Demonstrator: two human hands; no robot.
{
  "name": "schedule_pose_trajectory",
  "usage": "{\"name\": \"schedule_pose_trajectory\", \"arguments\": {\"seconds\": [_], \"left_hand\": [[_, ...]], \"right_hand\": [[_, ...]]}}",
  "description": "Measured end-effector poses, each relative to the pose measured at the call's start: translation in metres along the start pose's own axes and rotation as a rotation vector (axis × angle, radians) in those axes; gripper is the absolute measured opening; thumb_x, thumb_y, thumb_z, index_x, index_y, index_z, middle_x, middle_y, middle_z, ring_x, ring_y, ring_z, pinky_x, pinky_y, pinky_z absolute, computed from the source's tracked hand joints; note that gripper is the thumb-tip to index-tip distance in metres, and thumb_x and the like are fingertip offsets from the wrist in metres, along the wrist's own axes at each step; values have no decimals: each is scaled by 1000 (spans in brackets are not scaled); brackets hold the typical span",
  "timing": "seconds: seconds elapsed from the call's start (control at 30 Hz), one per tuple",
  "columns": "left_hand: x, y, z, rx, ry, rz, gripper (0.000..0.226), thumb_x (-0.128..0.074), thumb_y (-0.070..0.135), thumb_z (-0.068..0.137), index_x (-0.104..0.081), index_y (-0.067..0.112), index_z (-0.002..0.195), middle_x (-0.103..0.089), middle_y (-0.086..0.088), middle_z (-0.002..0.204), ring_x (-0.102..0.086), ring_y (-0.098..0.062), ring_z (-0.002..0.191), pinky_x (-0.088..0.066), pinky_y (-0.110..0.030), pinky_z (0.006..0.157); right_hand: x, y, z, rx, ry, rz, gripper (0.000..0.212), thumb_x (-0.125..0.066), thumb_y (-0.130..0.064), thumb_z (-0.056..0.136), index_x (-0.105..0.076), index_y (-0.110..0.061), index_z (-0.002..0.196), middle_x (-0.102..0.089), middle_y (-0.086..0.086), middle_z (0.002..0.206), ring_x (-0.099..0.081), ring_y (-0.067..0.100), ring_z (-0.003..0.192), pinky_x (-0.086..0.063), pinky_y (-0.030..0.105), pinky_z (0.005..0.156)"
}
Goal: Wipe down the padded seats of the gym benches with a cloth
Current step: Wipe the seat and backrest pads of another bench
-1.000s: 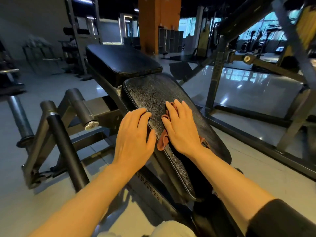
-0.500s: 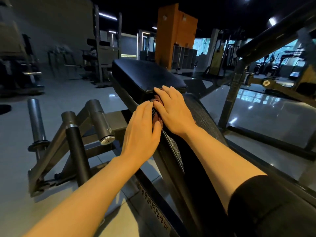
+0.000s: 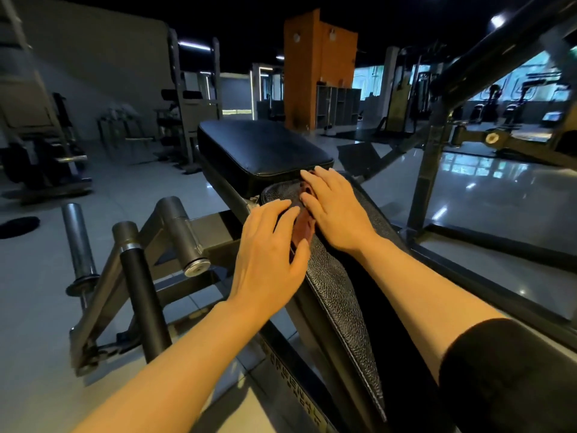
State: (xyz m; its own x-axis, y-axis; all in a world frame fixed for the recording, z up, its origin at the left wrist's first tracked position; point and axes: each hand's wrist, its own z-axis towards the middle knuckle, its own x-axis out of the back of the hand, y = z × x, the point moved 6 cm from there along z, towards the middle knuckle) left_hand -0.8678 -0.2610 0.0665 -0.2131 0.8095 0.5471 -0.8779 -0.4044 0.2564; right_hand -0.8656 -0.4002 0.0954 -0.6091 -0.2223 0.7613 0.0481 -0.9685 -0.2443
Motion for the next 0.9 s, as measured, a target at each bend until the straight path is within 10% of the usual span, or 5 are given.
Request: {"name": "schedule_pose_trajectory", "arguments": {"seconds": [0.2, 0.67, 0.9], "left_hand": [[-9, 23, 9, -50, 11, -77, 40, -50, 24, 90, -59, 3, 122, -56, -8, 127, -46, -19, 122, -36, -31, 107], [-34, 30, 9, -63, 87, -23, 38, -48, 32, 90, -61, 6, 114, -54, -8, 123, -49, -21, 115, -38, -32, 100], [-34, 31, 7, -55, 81, -4, 29, -49, 29, 87, -62, 8, 103, -56, -5, 112, -52, -20, 105, -38, -31, 96]], "right_hand": [[-9, 3, -10, -3, -35, 17, 51, -39, -27, 103, -26, -21, 152, -16, 5, 161, -2, 24, 149, -5, 44, 121], [-1, 71, 34, -110, 49, -8, 48, -39, -33, 103, -37, -13, 147, -37, 8, 150, -28, 26, 139, -16, 32, 114], [3, 46, -5, -14, 90, -55, 50, -34, -31, 105, -31, -9, 149, -28, 9, 155, -13, 21, 142, -5, 32, 118]]}}
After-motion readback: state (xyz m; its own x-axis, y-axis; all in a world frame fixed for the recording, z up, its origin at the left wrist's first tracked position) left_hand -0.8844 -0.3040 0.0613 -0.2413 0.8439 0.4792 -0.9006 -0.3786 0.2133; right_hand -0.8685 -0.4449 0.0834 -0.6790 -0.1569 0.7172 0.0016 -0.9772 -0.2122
